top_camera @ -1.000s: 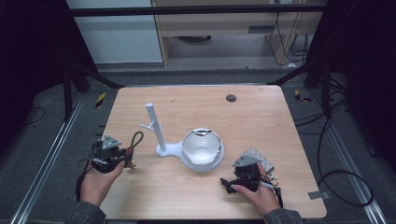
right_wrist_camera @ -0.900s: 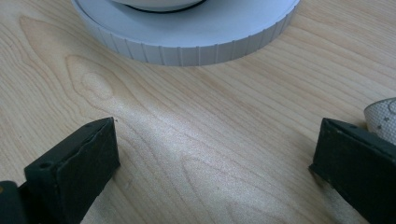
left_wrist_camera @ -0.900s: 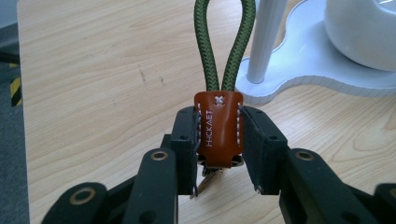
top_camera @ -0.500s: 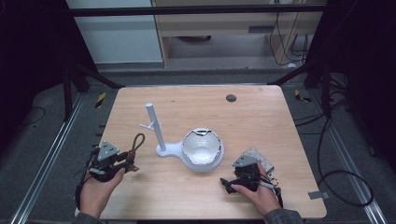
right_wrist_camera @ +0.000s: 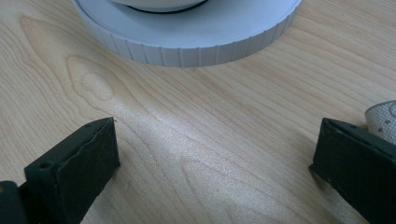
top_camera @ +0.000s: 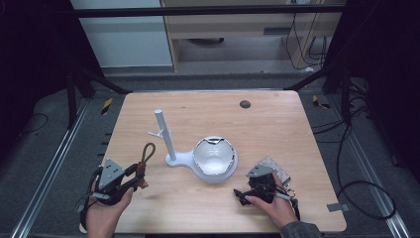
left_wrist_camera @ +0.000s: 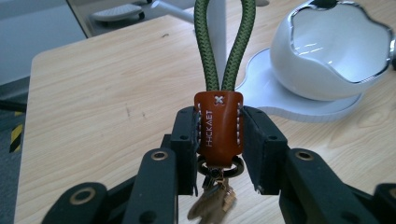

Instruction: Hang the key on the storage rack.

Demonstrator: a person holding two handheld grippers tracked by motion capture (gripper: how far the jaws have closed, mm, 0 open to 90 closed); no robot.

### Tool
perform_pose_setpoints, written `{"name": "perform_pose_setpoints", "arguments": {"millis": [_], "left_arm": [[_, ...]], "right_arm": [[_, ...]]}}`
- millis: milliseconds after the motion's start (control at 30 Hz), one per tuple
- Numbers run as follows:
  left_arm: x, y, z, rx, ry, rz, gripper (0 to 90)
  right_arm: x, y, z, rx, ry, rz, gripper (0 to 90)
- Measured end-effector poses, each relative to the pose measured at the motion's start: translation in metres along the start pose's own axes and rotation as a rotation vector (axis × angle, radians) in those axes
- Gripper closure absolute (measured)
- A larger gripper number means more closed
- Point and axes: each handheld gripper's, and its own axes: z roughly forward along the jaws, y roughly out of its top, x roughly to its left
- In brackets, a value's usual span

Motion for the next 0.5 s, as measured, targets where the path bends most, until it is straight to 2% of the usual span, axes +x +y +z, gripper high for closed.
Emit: {"name": "perform_pose_setpoints", "arguments": {"millis": [233,500], "left_arm": [[-0.007,0.0,0.0,-0.023,-0.027,-0.006,66.3],[-0.012,0.0,0.001,-0.036,-0.028,-0.001,66.3]], "right_arm": [[0.0,0.0,0.0,0.0,0.0,0.0,0.3],[0.0,0.0,0.0,0.0,-0.001,0.001,0.3]]}}
